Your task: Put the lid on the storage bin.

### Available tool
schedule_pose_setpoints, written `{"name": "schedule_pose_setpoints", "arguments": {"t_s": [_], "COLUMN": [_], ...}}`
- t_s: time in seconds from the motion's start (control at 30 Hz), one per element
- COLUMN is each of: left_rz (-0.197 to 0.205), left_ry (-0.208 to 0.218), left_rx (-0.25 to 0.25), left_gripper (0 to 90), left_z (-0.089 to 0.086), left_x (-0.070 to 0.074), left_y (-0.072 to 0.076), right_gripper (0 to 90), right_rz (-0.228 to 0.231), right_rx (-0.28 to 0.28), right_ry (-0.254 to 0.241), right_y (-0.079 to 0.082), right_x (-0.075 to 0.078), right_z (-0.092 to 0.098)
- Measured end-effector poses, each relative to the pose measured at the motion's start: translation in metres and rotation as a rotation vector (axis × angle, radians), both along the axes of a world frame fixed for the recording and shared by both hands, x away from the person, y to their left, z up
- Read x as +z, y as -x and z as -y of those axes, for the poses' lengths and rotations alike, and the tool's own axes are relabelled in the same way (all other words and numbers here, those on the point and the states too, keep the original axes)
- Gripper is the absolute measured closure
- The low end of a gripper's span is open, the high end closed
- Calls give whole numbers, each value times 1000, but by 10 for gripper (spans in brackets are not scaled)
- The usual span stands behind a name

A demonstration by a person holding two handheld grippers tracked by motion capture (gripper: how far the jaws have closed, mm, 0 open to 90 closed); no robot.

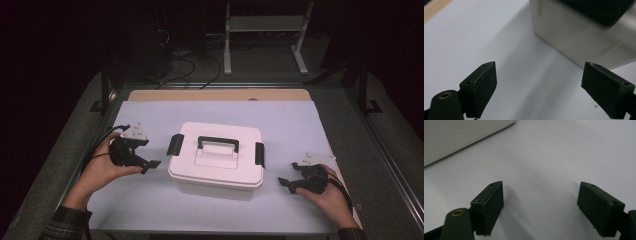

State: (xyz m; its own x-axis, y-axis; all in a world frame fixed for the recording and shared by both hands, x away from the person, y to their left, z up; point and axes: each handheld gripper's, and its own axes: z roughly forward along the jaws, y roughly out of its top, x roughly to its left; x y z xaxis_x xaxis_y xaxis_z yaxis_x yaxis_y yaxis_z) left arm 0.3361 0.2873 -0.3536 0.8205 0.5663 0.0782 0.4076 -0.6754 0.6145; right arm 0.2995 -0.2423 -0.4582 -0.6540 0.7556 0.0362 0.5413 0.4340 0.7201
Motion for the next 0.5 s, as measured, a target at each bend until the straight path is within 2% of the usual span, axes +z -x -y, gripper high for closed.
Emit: {"name": "schedule_pose_setpoints", "arguments": {"t_s": [0.07,0.13,0.3,0.4,0.5], "left_rz": [-1,-16,-11,-22,-14], "left_ry": [-8,4,33,37,33], "left_rx": [30,62,132,160,188], "left_gripper": [118,124,124,123,123], "left_z": [-4,-8,-20,-26,-31], "left_x": [-13,-25,-51,-64,-75], "left_y": [4,8,19,23,27], "right_gripper": [202,202,202,202,202], "right_rz": [0,1,2,1,2], "right_rx": [0,0,0,1,0], "right_ry": [0,1,2,3,2], "right_y": [0,0,0,0,0], "right_x": [0,0,0,0,0], "right_z": [0,0,0,0,0]}}
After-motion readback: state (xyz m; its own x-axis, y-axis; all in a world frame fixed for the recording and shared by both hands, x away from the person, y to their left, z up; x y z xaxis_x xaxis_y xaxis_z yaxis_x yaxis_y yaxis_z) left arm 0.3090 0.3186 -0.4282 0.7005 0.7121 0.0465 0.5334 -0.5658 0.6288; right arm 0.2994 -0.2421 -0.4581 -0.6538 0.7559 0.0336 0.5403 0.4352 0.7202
